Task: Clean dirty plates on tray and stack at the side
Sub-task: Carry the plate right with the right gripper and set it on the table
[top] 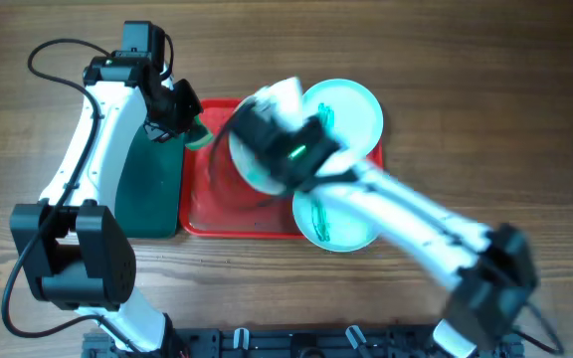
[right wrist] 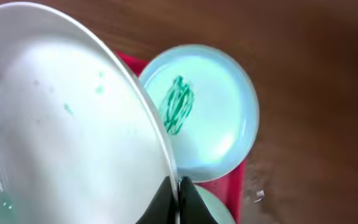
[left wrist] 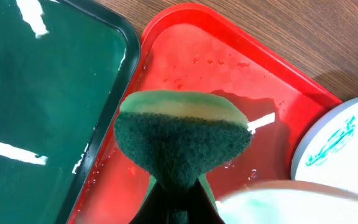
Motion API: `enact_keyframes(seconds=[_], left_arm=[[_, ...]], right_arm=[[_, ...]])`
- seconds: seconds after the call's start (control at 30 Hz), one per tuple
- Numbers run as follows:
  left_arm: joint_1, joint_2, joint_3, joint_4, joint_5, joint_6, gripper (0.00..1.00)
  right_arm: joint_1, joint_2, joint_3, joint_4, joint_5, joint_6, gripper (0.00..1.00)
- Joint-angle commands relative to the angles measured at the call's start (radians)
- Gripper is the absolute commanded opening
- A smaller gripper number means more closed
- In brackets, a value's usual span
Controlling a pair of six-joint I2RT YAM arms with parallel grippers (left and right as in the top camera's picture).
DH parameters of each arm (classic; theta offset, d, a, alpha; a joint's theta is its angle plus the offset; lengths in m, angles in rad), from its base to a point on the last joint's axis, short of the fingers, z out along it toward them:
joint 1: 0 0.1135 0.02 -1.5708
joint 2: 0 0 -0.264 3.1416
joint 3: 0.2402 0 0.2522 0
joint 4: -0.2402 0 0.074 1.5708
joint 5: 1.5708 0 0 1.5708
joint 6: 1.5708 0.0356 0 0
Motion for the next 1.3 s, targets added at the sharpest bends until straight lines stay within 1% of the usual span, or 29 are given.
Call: enact_keyframes(seconds=[0.0,0.03,0.07,0.1,0.17,0.2,0.23,0.27,0.33,0.4,0.47,0.63,0.77,0.8,0.83,0.9,1.0,1.07,1.17,1.27], left_arm=[[-0.003,-0.009,0.011,0.003,0.016,0.019,0.04],[-0.003,-0.009,0.011,0.003,0.015,0.019,0.04],[-0.003,-0.009,0.011,0.003,0.015,0.019,0.04],[-0.003,-0.009,0.011,0.003,0.015,0.019,0.04],[-0.003,-0.009,0.011,0.003,0.015,0.019,0.04],[-0.003,-0.009,0.011,0.003,0.015,0.019,0.04],[-0.003,-0.009,0.011,0.003,0.015,0.019,0.04],[-0.003,-0.009,0.011,0.003,0.015,0.019,0.04],[-0.003,-0.009,0.011,0.003,0.015,0.019,0.04],[-0.003,-0.009,0.011,0.003,0.015,0.019,0.04],[-0.003,-0.009,0.011,0.003,0.015,0.019,0.04],[-0.003,-0.009,0.011,0.003,0.016,0.019,0.04],[-0.003,-0.009,0.011,0.003,0.016,0.019,0.04],[-0.003,-0.009,0.011,0.003,0.016,0.019,0.04],[-0.003,-0.009,0.011,0.003,0.015,0.019,0.04],[-0.003,-0.009,0.011,0.003,0.016,0.019,0.04],[-0.003,-0.009,0.011,0.003,0.015,0.019,0.04],[-0.003,-0.009,0.011,0.003,0.015,0.019,0.04],[-0.003,-0.009,0.011,0.009,0.016,0.019,0.04],[-0.004,-0.009,0.011,0.008,0.016,0.019,0.04]], right_arm=[[-0.278,-0.098,0.017,-0.012,-0.538,-0.105,0.04],[-0.375,-0.103,0.016,-0.024,-0.642,-0.13,0.04],[-0.441,-0.103,0.016,-0.037,-0.703,-0.143,0.04],[-0.547,-0.103,0.014,-0.061,-0.771,-0.167,0.04],[-0.673,-0.103,-0.003,-0.084,-0.821,-0.192,0.04],[-0.732,-0.103,-0.015,-0.093,-0.822,-0.192,0.04],[-0.837,-0.103,-0.051,-0.095,-0.822,-0.199,0.04],[-0.905,-0.103,-0.085,-0.086,-0.821,-0.2,0.04],[-1.009,-0.103,-0.159,-0.045,-0.806,-0.202,0.04],[-1.07,-0.103,-0.224,0.01,-0.764,-0.203,0.04],[-1.118,-0.103,-0.322,0.115,-0.706,-0.201,0.04],[-1.148,-0.103,-0.494,0.289,-0.642,-0.18,0.04],[-1.148,-0.103,-0.562,0.354,-0.602,-0.152,0.04],[-1.148,-0.103,-0.564,0.352,-0.604,-0.153,0.28],[-1.148,-0.103,-0.564,0.348,-0.612,-0.154,0.35],[-1.148,-0.104,-0.555,0.314,-0.663,-0.154,0.36],[-1.144,-0.124,-0.506,0.199,-0.854,-0.165,0.3],[-1.128,-0.167,-0.498,0.136,-0.939,-0.164,0.31],[-1.026,-0.239,-0.498,0.05,-0.959,-0.182,0.31],[-0.906,-0.251,-0.504,0.024,-0.955,-0.184,0.32]])
